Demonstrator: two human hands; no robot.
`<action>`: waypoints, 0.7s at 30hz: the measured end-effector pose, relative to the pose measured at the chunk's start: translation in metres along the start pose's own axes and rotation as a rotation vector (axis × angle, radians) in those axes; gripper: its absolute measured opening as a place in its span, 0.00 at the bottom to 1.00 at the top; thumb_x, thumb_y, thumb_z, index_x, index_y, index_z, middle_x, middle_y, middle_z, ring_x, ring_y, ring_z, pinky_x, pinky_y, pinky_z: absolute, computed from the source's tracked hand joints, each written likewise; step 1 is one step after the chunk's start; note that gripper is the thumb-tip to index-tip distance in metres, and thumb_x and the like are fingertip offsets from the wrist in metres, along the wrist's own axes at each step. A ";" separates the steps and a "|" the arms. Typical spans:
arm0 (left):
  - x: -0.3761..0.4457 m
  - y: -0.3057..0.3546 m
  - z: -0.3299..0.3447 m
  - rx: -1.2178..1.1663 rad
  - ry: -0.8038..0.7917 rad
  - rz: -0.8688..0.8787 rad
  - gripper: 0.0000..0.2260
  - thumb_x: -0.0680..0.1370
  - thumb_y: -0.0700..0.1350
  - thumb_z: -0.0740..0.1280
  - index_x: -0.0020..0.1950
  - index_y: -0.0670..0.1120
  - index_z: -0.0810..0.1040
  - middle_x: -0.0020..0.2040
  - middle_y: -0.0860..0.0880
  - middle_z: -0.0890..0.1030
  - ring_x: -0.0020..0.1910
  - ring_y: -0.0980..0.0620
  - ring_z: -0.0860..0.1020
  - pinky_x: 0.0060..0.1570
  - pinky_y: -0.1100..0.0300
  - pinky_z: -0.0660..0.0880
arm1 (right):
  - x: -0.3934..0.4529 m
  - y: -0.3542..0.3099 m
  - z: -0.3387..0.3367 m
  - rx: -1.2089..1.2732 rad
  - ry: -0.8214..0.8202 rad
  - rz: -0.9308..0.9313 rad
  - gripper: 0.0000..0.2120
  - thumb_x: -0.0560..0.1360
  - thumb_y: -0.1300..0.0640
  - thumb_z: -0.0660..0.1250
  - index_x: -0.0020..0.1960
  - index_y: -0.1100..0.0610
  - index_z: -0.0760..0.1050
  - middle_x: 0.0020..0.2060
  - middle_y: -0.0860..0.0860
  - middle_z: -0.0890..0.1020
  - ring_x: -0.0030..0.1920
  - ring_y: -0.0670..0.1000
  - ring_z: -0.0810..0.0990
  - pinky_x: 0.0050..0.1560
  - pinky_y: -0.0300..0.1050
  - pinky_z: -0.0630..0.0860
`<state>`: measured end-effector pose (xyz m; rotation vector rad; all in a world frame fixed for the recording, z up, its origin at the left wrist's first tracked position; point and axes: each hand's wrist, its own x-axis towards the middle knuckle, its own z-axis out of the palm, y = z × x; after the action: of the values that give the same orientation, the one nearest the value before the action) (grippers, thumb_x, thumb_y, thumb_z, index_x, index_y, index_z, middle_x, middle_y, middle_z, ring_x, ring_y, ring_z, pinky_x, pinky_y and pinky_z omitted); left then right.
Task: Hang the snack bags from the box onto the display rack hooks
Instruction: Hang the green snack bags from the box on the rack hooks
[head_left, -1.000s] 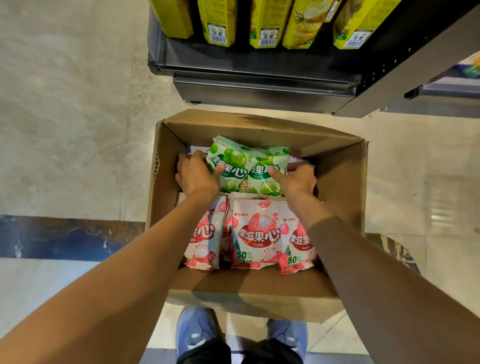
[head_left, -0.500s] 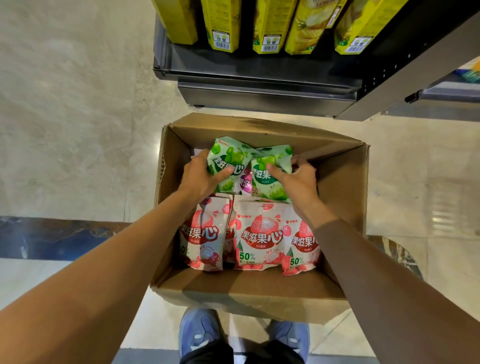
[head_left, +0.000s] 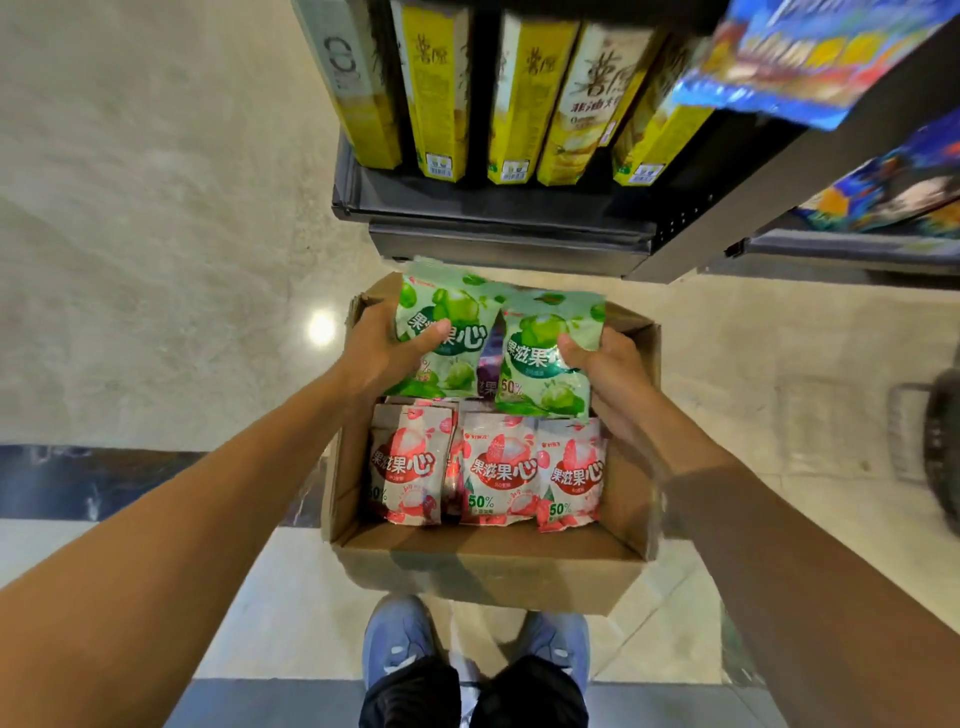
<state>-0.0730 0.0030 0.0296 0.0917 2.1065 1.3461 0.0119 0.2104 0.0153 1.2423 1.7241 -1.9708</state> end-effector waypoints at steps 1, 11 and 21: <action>-0.007 0.015 -0.004 -0.048 -0.004 -0.004 0.11 0.77 0.44 0.66 0.58 0.45 0.75 0.53 0.46 0.82 0.50 0.51 0.82 0.45 0.59 0.81 | -0.013 -0.015 -0.004 0.055 -0.018 0.010 0.14 0.78 0.62 0.63 0.63 0.61 0.73 0.58 0.57 0.80 0.56 0.57 0.80 0.57 0.57 0.77; -0.096 0.192 -0.052 -0.256 -0.070 0.129 0.21 0.72 0.53 0.68 0.64 0.53 0.71 0.61 0.48 0.79 0.59 0.47 0.78 0.60 0.40 0.73 | -0.168 -0.183 -0.035 0.252 -0.153 -0.059 0.27 0.68 0.52 0.69 0.65 0.59 0.73 0.55 0.55 0.82 0.54 0.55 0.82 0.47 0.52 0.82; -0.187 0.392 -0.105 -0.250 -0.085 0.306 0.46 0.62 0.70 0.71 0.73 0.51 0.62 0.71 0.51 0.70 0.70 0.50 0.68 0.68 0.45 0.66 | -0.332 -0.350 -0.074 0.321 -0.166 -0.228 0.13 0.73 0.58 0.67 0.56 0.62 0.78 0.44 0.56 0.85 0.41 0.52 0.85 0.36 0.49 0.82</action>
<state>-0.0846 0.0353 0.4749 0.3720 1.8911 1.7419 0.0129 0.2603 0.5012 0.9675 1.5724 -2.4842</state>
